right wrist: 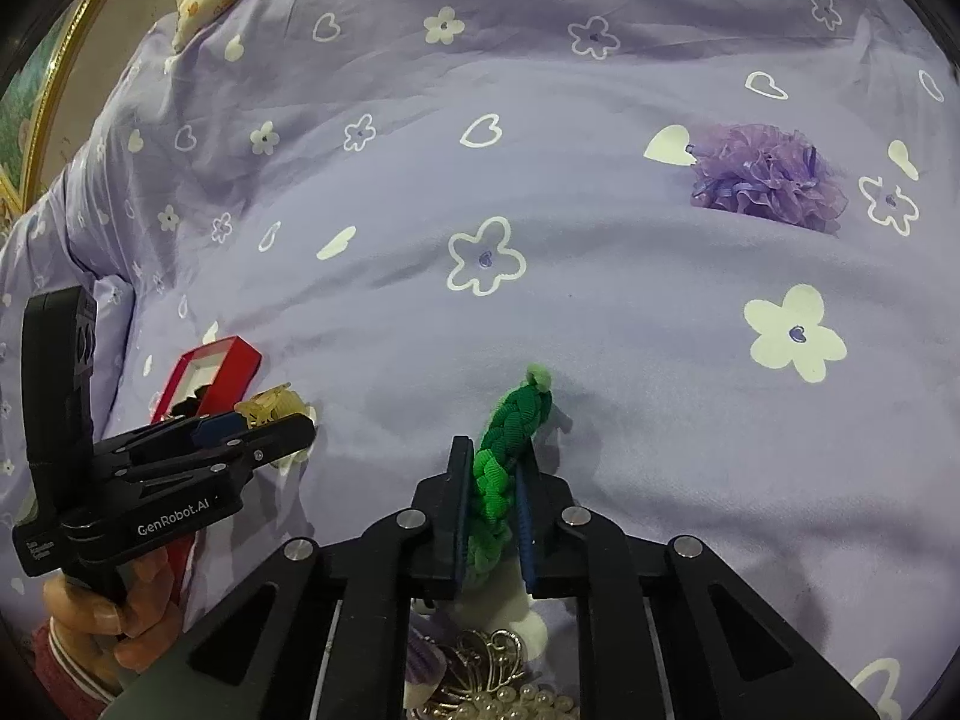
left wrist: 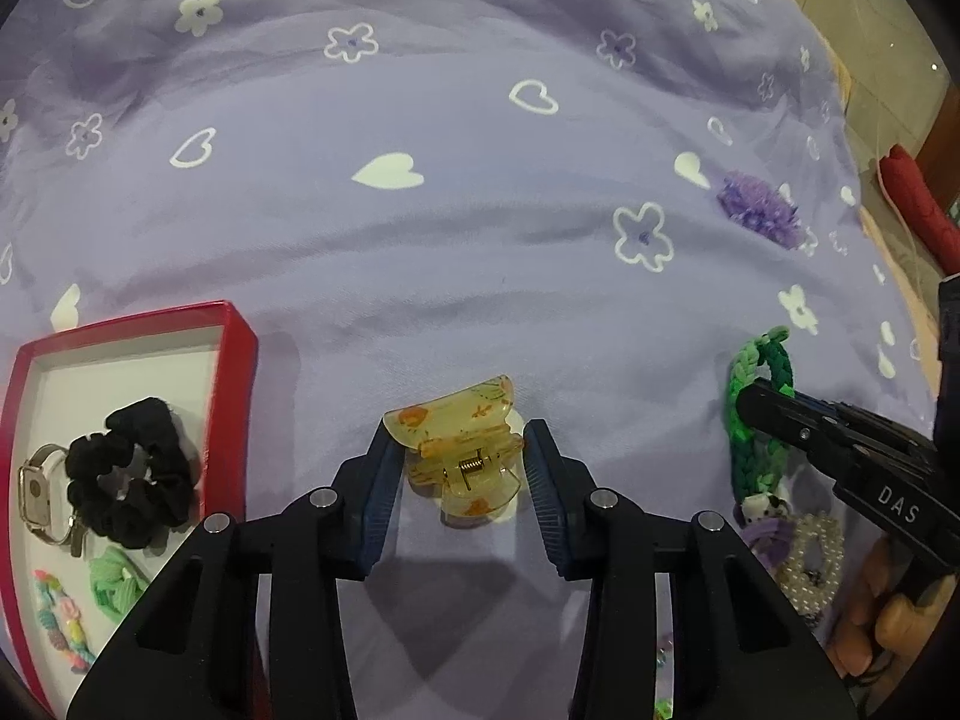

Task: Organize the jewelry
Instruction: 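Carry hair claw and braided band into the tray and lower them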

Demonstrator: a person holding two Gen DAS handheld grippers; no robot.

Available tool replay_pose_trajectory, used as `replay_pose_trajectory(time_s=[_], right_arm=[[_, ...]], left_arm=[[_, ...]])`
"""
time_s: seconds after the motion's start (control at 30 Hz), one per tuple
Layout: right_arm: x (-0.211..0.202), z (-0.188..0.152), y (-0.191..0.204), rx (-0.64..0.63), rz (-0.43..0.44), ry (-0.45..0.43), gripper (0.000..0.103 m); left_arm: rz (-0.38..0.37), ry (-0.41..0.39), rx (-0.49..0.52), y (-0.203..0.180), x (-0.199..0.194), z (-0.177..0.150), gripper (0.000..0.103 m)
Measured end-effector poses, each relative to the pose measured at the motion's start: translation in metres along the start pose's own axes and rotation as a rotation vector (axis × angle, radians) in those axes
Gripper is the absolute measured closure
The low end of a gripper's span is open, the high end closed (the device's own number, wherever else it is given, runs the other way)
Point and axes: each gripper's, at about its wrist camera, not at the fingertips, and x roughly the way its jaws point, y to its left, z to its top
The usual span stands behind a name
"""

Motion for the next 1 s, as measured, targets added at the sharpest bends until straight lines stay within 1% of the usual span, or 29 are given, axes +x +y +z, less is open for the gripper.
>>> replay_pose_trajectory(time_s=[0.13, 0.33, 0.5, 0.7, 1.0], right_arm=[[-0.013, -0.001, 0.004, 0.006, 0.04, -0.029, 0.092], [-0.03, -0.003, 0.02, -0.01, 0.084, -0.045, 0.092], [-0.037, -0.008, 0.039, -0.03, 0.113, -0.048, 0.092], [-0.041, -0.015, 0.064, -0.062, 0.149, -0.038, 0.092], [-0.037, -0.031, 0.105, -0.108, 0.193, -0.011, 0.092]], left_arm=[[-0.024, -0.028, -0.017, 0.004, -0.02, -0.004, 0.064], [-0.04, -0.074, -0.056, 0.019, -0.057, -0.02, 0.064], [-0.034, -0.112, -0.086, 0.03, -0.082, -0.035, 0.064], [-0.031, -0.14, -0.125, 0.044, -0.105, -0.055, 0.064], [0.003, -0.156, -0.177, 0.076, -0.129, -0.085, 0.064]])
